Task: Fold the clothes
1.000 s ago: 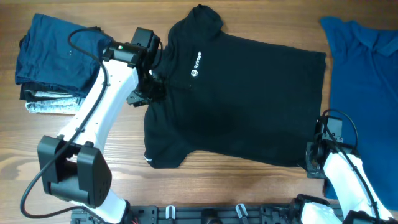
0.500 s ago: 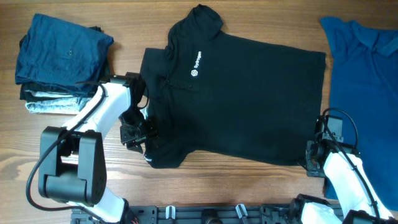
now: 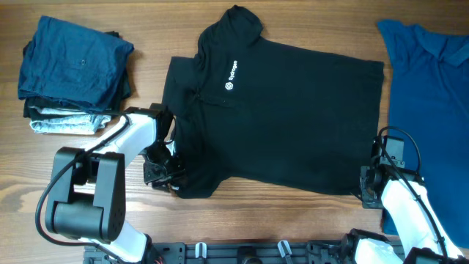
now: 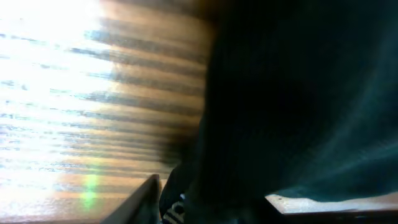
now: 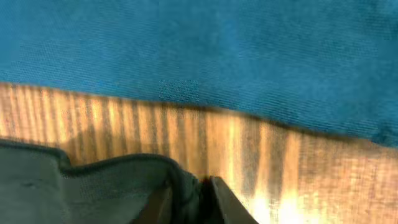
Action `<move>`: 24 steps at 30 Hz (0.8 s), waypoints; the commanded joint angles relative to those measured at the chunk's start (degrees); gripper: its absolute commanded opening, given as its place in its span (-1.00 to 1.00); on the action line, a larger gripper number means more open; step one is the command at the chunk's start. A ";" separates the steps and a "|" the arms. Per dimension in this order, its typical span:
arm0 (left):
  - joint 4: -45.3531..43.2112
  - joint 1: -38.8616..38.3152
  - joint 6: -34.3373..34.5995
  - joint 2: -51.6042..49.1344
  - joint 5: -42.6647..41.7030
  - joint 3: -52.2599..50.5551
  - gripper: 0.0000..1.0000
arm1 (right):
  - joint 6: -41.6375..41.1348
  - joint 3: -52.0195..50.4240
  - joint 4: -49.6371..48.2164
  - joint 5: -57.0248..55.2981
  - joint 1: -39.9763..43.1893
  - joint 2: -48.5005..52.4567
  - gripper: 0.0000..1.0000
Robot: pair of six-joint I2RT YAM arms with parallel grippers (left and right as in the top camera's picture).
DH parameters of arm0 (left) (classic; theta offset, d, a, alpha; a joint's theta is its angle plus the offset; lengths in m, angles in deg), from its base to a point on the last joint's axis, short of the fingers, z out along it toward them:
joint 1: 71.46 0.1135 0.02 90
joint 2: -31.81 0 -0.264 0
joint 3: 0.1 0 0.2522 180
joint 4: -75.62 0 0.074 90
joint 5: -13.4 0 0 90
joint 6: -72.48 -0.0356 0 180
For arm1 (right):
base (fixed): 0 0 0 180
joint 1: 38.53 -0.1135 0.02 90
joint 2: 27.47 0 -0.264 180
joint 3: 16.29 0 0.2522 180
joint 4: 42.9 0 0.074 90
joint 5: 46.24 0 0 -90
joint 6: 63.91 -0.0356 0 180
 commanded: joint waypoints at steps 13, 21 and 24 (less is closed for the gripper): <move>-1.16 0.00 3.21 12.11 0.59 2.34 -0.92 | 8.28 15.93 22.43 8.22 0.13 2.71 -0.92; -1.90 0.00 3.41 13.40 4.07 13.68 -0.92 | 16.48 25.94 24.55 9.09 0.15 2.62 -0.91; -5.29 0.00 3.43 13.40 4.04 17.68 -0.92 | 16.55 27.61 23.43 9.55 0.13 2.62 -0.91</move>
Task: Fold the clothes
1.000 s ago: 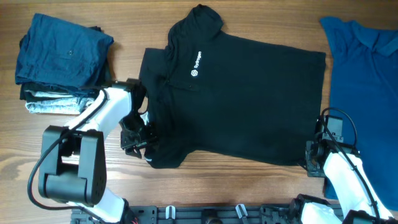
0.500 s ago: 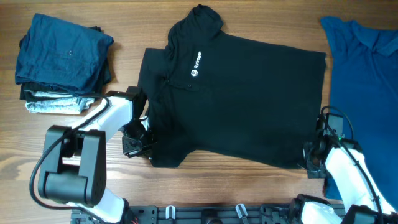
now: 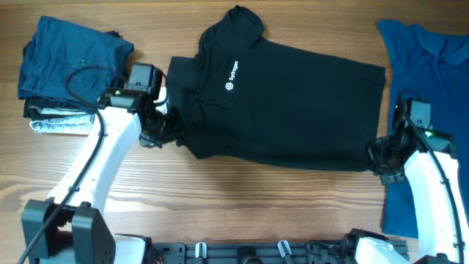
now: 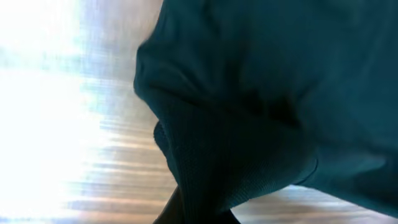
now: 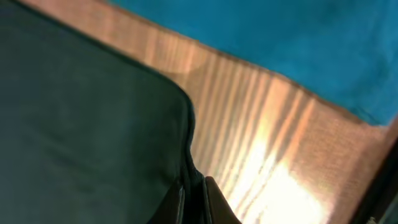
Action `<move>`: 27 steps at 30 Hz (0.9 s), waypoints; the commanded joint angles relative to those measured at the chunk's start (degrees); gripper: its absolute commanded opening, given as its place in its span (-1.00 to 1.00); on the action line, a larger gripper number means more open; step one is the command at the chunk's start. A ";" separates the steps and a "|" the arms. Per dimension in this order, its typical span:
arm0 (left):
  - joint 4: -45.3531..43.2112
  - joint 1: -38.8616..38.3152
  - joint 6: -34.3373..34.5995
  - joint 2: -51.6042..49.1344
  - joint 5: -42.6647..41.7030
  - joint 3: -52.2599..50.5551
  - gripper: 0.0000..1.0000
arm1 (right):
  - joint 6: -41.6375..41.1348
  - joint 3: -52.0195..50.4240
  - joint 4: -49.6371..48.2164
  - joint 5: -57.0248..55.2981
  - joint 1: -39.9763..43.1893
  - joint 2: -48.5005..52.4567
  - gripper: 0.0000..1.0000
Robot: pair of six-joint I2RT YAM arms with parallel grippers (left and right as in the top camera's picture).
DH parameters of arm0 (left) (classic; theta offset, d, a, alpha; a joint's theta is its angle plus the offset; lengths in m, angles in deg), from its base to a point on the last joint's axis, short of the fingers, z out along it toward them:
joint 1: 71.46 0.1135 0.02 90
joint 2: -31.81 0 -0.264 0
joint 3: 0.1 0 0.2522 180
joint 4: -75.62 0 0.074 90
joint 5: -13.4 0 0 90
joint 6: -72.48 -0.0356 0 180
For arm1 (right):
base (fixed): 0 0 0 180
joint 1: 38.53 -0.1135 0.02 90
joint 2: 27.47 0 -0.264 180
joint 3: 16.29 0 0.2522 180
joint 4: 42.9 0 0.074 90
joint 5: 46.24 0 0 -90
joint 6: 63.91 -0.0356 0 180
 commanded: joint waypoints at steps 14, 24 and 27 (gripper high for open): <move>-23.47 -5.11 0.72 -5.07 1.84 3.78 -0.92 | 1.51 1.60 -12.70 -1.42 -0.09 5.77 -0.91; -33.44 -6.91 -1.95 -10.64 4.98 3.78 -0.92 | 1.31 1.60 -29.22 -3.93 -0.09 20.24 -0.89; -34.80 -9.53 -2.93 -13.60 6.43 3.78 -0.92 | 1.36 1.60 -32.35 -4.81 -0.09 21.84 -0.82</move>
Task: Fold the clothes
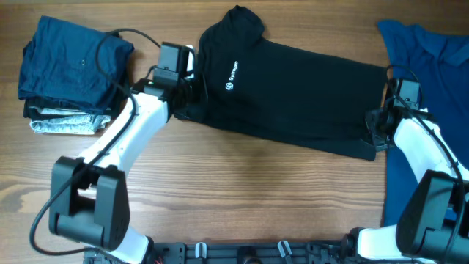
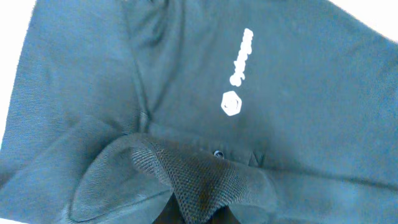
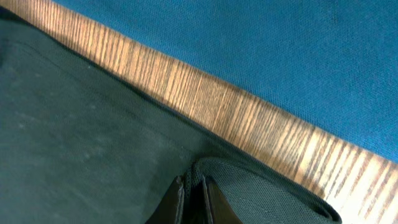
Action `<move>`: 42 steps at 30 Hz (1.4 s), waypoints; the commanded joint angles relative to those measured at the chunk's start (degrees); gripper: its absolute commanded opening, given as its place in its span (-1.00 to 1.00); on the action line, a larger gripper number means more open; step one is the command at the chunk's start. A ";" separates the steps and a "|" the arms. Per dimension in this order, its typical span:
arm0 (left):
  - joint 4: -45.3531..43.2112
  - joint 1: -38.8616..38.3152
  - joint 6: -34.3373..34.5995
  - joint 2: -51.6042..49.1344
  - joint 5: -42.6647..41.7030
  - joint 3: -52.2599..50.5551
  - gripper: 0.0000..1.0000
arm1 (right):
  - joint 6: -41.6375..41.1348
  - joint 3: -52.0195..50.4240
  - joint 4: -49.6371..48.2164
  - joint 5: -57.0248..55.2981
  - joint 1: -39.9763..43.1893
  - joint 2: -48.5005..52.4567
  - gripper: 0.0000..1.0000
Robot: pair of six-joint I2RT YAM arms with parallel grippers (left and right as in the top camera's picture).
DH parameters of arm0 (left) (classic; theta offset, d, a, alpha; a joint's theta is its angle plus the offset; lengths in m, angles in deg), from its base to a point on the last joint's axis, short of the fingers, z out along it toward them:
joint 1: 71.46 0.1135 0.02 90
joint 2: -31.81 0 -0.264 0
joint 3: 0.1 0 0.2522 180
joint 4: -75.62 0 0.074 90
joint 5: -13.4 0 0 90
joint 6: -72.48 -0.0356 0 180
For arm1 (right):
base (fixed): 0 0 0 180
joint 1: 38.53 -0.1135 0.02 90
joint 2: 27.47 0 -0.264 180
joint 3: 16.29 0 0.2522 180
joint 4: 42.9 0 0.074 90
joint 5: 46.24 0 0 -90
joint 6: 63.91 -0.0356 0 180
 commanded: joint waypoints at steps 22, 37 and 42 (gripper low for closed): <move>-4.15 -3.45 -1.77 -11.39 10.34 8.61 -0.92 | -2.60 0.70 -5.20 -7.65 -0.09 3.08 -0.75; -0.17 1.40 -1.60 -4.00 5.11 18.10 0.97 | 29.42 12.79 -0.68 3.17 -0.09 -7.04 0.99; 24.20 6.78 -1.57 -6.38 7.34 17.92 -0.58 | 30.62 12.46 15.61 14.58 -0.09 -11.15 -0.19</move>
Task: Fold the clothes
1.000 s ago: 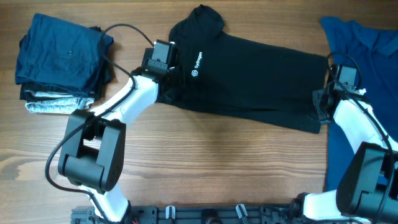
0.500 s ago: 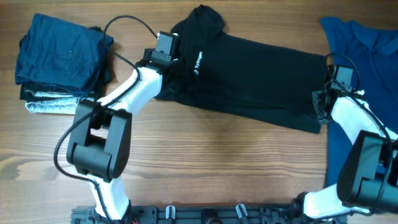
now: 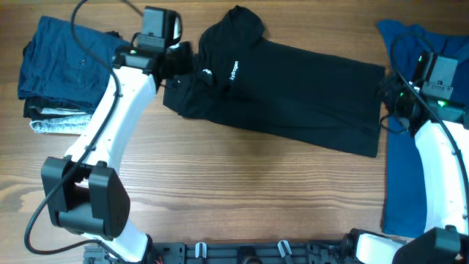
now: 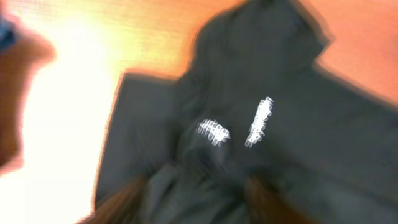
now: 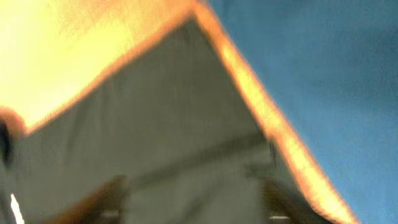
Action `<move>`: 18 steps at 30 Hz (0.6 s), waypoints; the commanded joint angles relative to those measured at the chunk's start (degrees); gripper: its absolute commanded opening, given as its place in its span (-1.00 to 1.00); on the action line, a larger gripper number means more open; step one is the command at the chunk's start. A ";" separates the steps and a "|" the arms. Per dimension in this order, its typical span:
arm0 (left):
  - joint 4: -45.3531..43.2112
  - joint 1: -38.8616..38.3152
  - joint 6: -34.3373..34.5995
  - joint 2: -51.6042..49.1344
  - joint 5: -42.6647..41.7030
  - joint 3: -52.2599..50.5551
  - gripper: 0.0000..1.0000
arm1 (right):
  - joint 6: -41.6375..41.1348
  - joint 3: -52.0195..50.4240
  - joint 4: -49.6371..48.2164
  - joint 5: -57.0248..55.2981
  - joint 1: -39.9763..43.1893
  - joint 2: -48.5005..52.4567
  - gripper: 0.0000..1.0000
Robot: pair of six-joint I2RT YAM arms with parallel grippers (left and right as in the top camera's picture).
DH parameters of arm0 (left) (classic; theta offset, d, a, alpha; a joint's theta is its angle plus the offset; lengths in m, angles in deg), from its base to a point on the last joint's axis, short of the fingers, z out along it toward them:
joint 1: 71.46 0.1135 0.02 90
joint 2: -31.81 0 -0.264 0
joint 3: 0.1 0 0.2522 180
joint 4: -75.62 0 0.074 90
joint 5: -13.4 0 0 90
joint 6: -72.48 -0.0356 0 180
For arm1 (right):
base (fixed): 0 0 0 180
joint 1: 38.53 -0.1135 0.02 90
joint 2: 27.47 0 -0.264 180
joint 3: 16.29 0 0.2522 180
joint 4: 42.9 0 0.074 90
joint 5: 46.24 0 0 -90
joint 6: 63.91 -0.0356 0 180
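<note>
The black polo shirt (image 3: 293, 95) lies across the back middle of the table as a narrow band, its near side folded over its far side, white logo (image 3: 233, 71) showing. My left gripper (image 3: 183, 62) is open just above the shirt's left end, near the collar. The left wrist view is blurred and shows the spread fingers of the left gripper (image 4: 196, 208) over black cloth (image 4: 236, 93). My right gripper (image 3: 390, 95) is open at the shirt's right end. In the right wrist view the right gripper (image 5: 193, 202) hangs over that end's corner (image 5: 155, 112).
A blue shirt (image 3: 432, 147) lies spread along the right edge, under and beside my right arm. A stack of folded clothes (image 3: 69, 70), dark blue on top, sits at the back left. Bare wood table (image 3: 242, 198) shows in front of the black shirt.
Both grippers were shut on the shirt's folded-over edge. Now both are open and stand farther back and higher, and the edge lies on the shirt.
Both grippers were first shut on the near edge of the spread black shirt, left on the sleeve side, right on the hem corner. They then held that edge farther back, then over the shirt's far half. Now it lies released and the shirt is half as wide.
</note>
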 commanded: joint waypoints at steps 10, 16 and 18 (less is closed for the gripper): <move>8.33 3.39 -0.09 -17.46 1.18 -0.55 -0.05 | 10.91 -3.23 1.09 9.25 -2.49 20.33 -0.91; 9.11 3.89 -1.77 -15.93 2.25 -0.52 0.37 | 11.85 -3.23 1.05 8.83 -2.49 24.90 -0.91; 10.69 4.22 -1.77 -16.20 2.27 -0.55 0.72 | 11.85 -3.23 1.07 8.81 -2.49 24.90 -0.91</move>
